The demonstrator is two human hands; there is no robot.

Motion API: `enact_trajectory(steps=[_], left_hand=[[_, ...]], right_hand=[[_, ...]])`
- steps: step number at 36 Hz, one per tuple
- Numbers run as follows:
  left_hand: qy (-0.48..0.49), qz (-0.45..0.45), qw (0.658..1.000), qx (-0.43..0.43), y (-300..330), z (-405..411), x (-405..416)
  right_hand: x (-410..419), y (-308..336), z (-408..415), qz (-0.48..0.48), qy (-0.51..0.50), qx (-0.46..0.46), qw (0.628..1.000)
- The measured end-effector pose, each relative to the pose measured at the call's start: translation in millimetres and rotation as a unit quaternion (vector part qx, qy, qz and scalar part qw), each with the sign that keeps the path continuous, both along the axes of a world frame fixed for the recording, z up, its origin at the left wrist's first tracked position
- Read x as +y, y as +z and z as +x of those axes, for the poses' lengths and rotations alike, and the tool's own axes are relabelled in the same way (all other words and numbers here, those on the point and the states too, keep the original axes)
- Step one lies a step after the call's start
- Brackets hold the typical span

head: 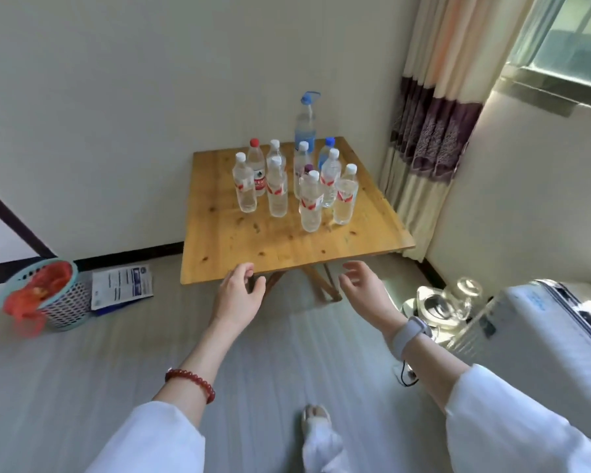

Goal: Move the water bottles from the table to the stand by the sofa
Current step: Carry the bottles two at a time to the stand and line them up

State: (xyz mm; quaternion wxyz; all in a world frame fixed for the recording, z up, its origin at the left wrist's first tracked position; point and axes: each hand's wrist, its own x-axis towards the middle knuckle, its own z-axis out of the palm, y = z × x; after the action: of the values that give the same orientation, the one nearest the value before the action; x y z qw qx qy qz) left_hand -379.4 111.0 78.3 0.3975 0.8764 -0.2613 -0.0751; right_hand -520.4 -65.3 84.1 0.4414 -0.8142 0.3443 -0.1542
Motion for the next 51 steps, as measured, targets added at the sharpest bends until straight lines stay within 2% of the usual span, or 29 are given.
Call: enact_trajectory(steps=[10,15,21,24,31,34,38,42,46,51], left_hand=[[0.011,0.015,0.999,0.028,-40,184,-129],[0.006,0.001,0.998,0.068,-61,230,-169],[0.0,0.026,0.994,0.11,-89,284,-212],[-0.015,0.026,0.991,0.128,-99,305,-234],[-0.034,-0.014,0.991,0.131,-121,342,-286],[-0.049,-0.048,0.987,0.145,-130,352,-307],[-0.05,-0.093,0.985,0.133,-137,365,-323],[-0.12,-0.086,0.984,0.102,-137,376,-325],[-0.191,-0.086,0.972,0.112,-126,363,-317],[-0.324,-0.083,0.925,0.181,-106,300,-310]], right_hand=[[-138,-62,196,0.053,-0.048,0.015,0.997],[-179,-84,258,0.075,-0.069,-0.005,0.995],[-215,-111,309,0.13,-0.067,0.018,0.989],[-217,-119,319,0.146,-0.083,-0.001,0.986],[-209,-123,319,0.114,-0.131,-0.016,0.985],[-201,-121,317,0.125,-0.173,-0.035,0.976],[-191,-118,311,0.11,-0.219,-0.016,0.969],[-180,-113,300,0.118,-0.247,0.012,0.962],[-163,-100,283,0.139,-0.297,0.018,0.945],[-132,-83,236,0.149,-0.375,0.015,0.915]])
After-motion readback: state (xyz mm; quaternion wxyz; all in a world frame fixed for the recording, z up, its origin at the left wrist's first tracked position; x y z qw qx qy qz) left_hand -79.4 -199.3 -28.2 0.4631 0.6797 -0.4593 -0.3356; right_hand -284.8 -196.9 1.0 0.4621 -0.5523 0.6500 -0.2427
